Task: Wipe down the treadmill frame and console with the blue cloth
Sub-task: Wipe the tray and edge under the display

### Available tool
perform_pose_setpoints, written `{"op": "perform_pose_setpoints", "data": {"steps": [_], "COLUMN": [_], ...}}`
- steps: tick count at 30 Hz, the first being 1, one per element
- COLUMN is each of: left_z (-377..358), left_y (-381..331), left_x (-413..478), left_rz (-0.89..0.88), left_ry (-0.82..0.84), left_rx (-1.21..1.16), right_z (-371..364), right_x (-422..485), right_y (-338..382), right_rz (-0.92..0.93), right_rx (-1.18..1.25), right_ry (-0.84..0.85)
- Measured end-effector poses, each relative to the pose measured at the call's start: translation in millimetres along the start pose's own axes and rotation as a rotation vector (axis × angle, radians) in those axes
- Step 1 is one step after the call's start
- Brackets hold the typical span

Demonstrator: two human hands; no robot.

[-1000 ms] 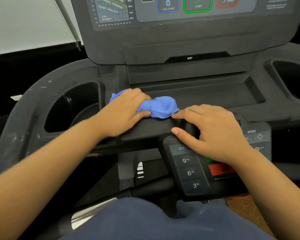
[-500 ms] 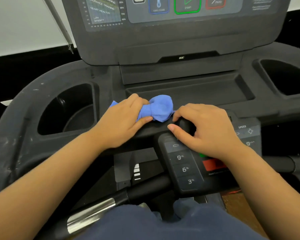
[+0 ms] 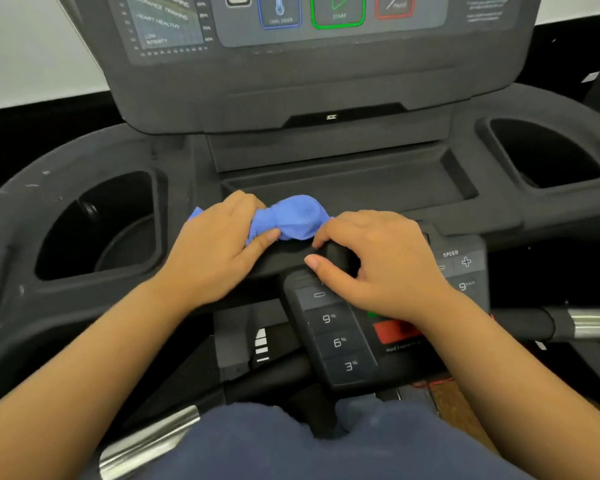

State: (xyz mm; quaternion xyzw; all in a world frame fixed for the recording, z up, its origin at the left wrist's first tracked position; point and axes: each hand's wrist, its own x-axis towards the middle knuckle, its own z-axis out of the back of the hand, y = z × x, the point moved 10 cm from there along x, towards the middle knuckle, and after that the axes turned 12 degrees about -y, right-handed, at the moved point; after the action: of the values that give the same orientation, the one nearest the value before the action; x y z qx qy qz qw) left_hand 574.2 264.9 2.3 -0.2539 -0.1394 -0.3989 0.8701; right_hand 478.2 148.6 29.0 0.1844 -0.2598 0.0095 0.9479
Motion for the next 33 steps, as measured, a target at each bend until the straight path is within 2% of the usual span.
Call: {"op": "perform_pose_setpoints", "data": {"steps": [4, 7, 10, 13, 18, 24, 30, 33], "left_z": [3, -2, -10, -7, 0, -11, -41, -67], "left_y": [9, 23, 31, 19, -1, 9, -9, -37], "left_x": [0, 17, 40, 25, -2, 5, 41, 58], "left_rz": [-0.180, -0.255, -0.170, -0.114, -0.015, -0.149, -0.240, -0.288], "left_ry": [0.171, 0.215, 0.157, 0.078, 0.042, 0.234, 0.275, 0.336], "left_rx": [-0.282, -0.244, -0.120, -0.025, -0.002, -0.226, -0.103, -0.255], "right_z": [-1, 0, 0, -2, -1, -1, 2, 3], "right_x": [0, 1, 0, 0, 0, -1, 1, 1], "right_y": [0, 0, 0, 0, -1, -1, 4, 4], "right_rz": [-0.001, 0.004, -0.001, -0.001, -0.010, 0.006, 0.042, 0.047], "right_rx": [0.017, 0.023, 0.018, 0.011, 0.007, 0.020, 0.004, 0.012], "right_ry": [0.026, 0.026, 0.024, 0.031, 0.057, 0.090, 0.069, 0.055]}}
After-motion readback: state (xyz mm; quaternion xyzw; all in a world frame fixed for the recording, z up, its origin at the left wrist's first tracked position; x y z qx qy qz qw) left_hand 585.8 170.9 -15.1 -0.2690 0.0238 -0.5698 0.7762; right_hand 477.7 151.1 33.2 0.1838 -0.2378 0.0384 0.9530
